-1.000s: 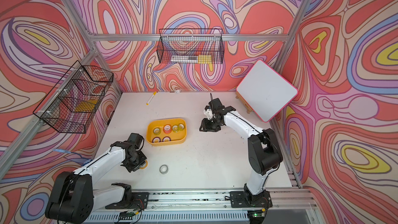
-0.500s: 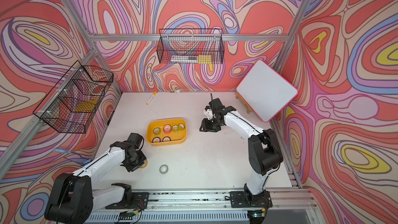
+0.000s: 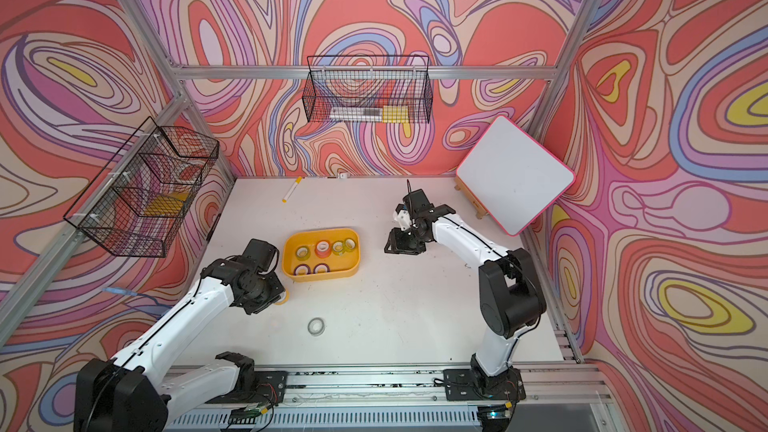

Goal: Put the transparent tape into the storage box
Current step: Pick up the tape from the center of the board, then place the tape in the storage box.

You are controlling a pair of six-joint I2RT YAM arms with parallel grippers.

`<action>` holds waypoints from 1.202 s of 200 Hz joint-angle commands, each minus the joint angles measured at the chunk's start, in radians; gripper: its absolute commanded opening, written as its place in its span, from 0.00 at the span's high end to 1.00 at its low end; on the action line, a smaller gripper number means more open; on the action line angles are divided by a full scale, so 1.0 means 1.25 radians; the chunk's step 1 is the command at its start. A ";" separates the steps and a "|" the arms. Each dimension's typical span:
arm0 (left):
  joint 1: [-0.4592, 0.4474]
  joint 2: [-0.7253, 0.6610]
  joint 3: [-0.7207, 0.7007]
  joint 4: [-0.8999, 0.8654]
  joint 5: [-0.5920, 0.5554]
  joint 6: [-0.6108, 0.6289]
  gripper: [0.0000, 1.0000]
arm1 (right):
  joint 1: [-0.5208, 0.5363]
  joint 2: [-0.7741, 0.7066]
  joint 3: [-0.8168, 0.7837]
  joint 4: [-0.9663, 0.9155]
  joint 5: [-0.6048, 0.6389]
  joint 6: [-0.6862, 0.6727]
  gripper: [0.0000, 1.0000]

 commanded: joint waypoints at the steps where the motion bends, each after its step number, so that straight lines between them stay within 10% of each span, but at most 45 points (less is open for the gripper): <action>1: -0.023 0.058 0.091 -0.029 -0.025 0.021 0.86 | -0.004 0.009 0.014 0.016 -0.014 0.005 0.56; 240: -0.062 0.649 0.553 0.062 0.030 0.151 0.86 | -0.026 -0.003 0.009 0.001 0.003 -0.002 0.56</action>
